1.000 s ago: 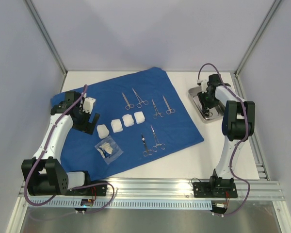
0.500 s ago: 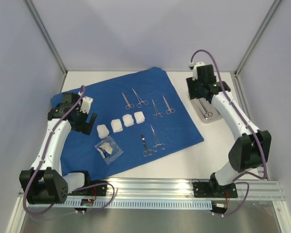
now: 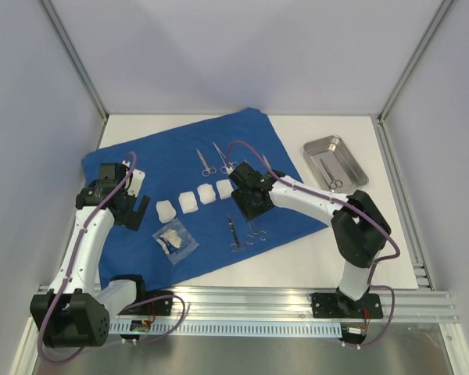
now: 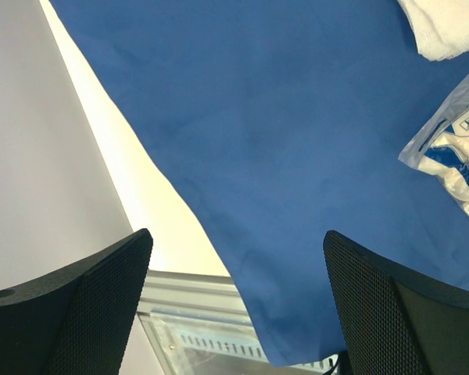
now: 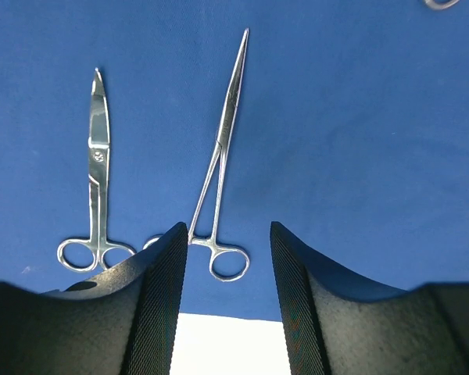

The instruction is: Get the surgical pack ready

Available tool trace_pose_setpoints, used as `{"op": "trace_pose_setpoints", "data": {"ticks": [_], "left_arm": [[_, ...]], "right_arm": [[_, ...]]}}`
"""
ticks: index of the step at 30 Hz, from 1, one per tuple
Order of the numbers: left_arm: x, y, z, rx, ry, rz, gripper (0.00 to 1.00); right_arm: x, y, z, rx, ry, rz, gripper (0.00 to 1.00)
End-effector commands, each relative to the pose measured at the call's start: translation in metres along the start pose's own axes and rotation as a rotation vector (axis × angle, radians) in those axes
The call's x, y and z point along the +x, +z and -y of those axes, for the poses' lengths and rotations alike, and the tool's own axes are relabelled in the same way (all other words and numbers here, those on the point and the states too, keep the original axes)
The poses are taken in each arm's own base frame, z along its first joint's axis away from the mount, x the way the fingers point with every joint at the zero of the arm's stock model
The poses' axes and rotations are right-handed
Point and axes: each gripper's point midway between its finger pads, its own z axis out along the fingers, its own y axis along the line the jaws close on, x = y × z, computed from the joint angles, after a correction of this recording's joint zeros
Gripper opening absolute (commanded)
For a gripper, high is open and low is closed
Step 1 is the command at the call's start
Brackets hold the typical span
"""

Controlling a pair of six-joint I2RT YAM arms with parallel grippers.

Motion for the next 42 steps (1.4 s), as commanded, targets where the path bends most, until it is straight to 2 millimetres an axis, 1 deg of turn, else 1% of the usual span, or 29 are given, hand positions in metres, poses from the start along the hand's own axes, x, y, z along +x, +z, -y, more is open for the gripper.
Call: {"op": "trace_pose_setpoints", "data": {"ticks": [1, 4, 6, 11, 15, 16, 21, 23, 24, 25, 26, 27, 29, 30, 38, 39, 42], "left_arm": [[0.008, -0.005, 0.001, -0.005, 0.005, 0.0, 1.0], [0.012, -0.003, 0.002, -0.007, 0.013, 0.002, 1.0], [0.013, 0.0, 0.003, -0.004, 0.018, -0.007, 1.0], [0.008, 0.002, 0.003, 0.002, 0.022, -0.006, 1.0], [0.004, 0.002, 0.002, 0.003, 0.016, -0.001, 1.0], [0.004, 0.002, 0.002, 0.004, 0.018, -0.002, 1.0], [0.003, 0.003, 0.002, 0.009, 0.021, 0.002, 1.0], [0.003, 0.004, 0.003, 0.015, 0.021, 0.001, 1.0], [0.002, 0.004, 0.003, 0.014, 0.019, 0.005, 1.0], [0.002, 0.004, 0.003, 0.015, 0.021, 0.004, 1.0], [0.002, 0.004, 0.003, 0.015, 0.021, 0.004, 1.0], [0.001, 0.004, 0.003, 0.014, 0.018, 0.007, 1.0], [0.001, 0.004, 0.003, 0.016, 0.02, 0.006, 1.0], [0.001, 0.004, 0.004, 0.017, 0.022, 0.006, 1.0], [0.002, 0.005, 0.004, 0.017, 0.024, 0.003, 1.0], [0.002, 0.005, 0.004, 0.017, 0.024, 0.003, 1.0], [0.002, 0.005, 0.004, 0.017, 0.022, 0.004, 1.0]], "right_arm": [[-0.008, 0.007, -0.01, -0.01, 0.047, 0.019, 0.49], [-0.001, 0.018, -0.015, -0.018, 0.036, -0.015, 0.49], [-0.001, 0.022, -0.02, -0.033, 0.031, -0.022, 0.49], [-0.001, 0.03, -0.025, -0.043, 0.036, -0.034, 0.44], [0.004, 0.04, -0.022, -0.021, 0.03, -0.063, 0.44], [0.009, 0.045, -0.022, -0.014, 0.026, -0.081, 0.43], [0.023, 0.056, -0.017, 0.017, 0.03, -0.109, 0.38], [0.029, 0.06, -0.017, 0.018, 0.027, -0.122, 0.3], [0.031, 0.062, -0.016, 0.018, 0.028, -0.128, 0.23], [0.033, 0.063, -0.017, 0.014, 0.026, -0.131, 0.19], [0.032, 0.062, -0.017, 0.01, 0.027, -0.128, 0.15], [0.032, 0.061, -0.017, 0.008, 0.026, -0.125, 0.08], [0.028, 0.059, -0.018, 0.003, 0.02, -0.112, 0.02], [0.025, 0.056, -0.018, -0.002, 0.018, -0.101, 0.01], [0.005, 0.032, -0.019, -0.032, -0.031, -0.026, 0.0], [0.001, 0.026, -0.019, -0.038, -0.032, -0.011, 0.0], [-0.001, 0.02, -0.02, -0.048, -0.04, 0.006, 0.0]]}}
